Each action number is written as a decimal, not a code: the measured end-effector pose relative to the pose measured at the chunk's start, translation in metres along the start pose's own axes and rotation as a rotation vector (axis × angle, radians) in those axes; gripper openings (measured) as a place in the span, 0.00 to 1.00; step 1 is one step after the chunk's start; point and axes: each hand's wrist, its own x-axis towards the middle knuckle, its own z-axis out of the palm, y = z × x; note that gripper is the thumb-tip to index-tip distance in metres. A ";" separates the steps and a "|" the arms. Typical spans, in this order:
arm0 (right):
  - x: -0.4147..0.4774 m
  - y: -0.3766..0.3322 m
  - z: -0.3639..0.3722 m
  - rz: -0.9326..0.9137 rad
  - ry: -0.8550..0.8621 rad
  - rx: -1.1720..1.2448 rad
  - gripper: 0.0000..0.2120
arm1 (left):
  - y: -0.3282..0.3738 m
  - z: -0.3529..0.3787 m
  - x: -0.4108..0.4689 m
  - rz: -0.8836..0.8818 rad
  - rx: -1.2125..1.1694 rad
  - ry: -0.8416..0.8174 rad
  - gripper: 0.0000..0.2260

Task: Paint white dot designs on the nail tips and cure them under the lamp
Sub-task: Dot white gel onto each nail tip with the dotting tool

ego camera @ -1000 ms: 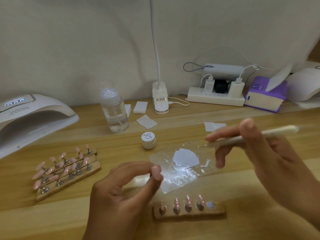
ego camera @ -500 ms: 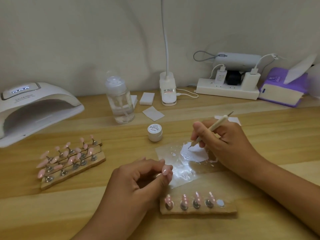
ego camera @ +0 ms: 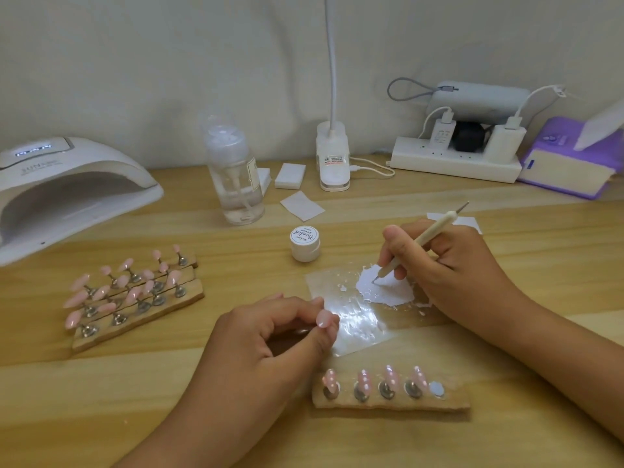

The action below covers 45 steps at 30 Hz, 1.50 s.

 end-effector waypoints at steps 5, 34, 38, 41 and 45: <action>-0.001 -0.001 0.000 0.037 -0.006 0.031 0.20 | 0.000 0.000 0.000 0.015 0.029 0.001 0.03; 0.000 0.000 -0.001 0.061 -0.052 0.010 0.20 | 0.000 0.000 -0.001 0.028 0.052 0.014 0.04; 0.000 0.000 -0.002 0.036 0.016 -0.032 0.19 | 0.000 0.000 -0.001 0.029 0.057 0.016 0.04; -0.001 -0.001 -0.001 0.041 -0.046 0.000 0.20 | 0.000 0.000 -0.001 0.034 0.067 0.015 0.04; 0.000 0.000 -0.001 0.042 0.008 -0.025 0.19 | 0.000 0.001 -0.001 0.035 0.070 0.017 0.04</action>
